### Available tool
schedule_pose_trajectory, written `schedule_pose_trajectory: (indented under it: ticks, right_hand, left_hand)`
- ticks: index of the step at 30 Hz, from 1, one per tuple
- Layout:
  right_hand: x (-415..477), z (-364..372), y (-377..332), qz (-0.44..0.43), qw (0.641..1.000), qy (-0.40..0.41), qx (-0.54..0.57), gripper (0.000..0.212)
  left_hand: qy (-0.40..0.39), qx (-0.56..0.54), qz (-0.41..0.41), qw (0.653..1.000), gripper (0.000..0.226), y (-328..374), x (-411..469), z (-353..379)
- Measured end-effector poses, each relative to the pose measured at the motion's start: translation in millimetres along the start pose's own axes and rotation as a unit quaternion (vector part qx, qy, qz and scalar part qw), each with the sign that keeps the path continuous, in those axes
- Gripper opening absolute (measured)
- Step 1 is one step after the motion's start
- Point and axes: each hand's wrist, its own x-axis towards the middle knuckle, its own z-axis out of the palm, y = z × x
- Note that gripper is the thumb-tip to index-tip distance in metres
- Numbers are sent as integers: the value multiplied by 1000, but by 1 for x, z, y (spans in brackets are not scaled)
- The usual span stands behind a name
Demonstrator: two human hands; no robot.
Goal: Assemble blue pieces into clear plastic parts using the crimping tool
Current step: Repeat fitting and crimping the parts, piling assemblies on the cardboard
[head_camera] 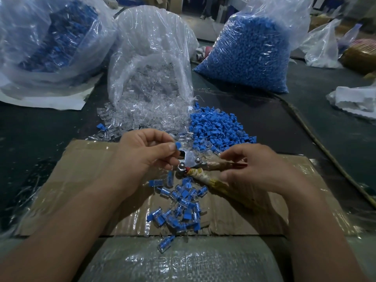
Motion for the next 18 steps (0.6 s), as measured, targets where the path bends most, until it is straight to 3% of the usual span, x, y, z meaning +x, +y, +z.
schedule_pose_trajectory:
  ticks: [4,6,11,18]
  right_hand:
    - [0,8,-6,-4,990,-64,-128,83]
    - [2,12,-10,-15,983,-61,-173,89]
    - [0,12,-15,-18,986,-41,-164,68]
    - [4,21,-22,-23,983,21,-179,9]
  left_hand:
    - [-3,0,7,1000,13,-1,1,0]
    - [-4,-4,4,1000,12,-1,1,0]
    - [2,-3,0,1000,8,-1,1,-1]
    - [22,-2,15,1000,16,-2,1,0]
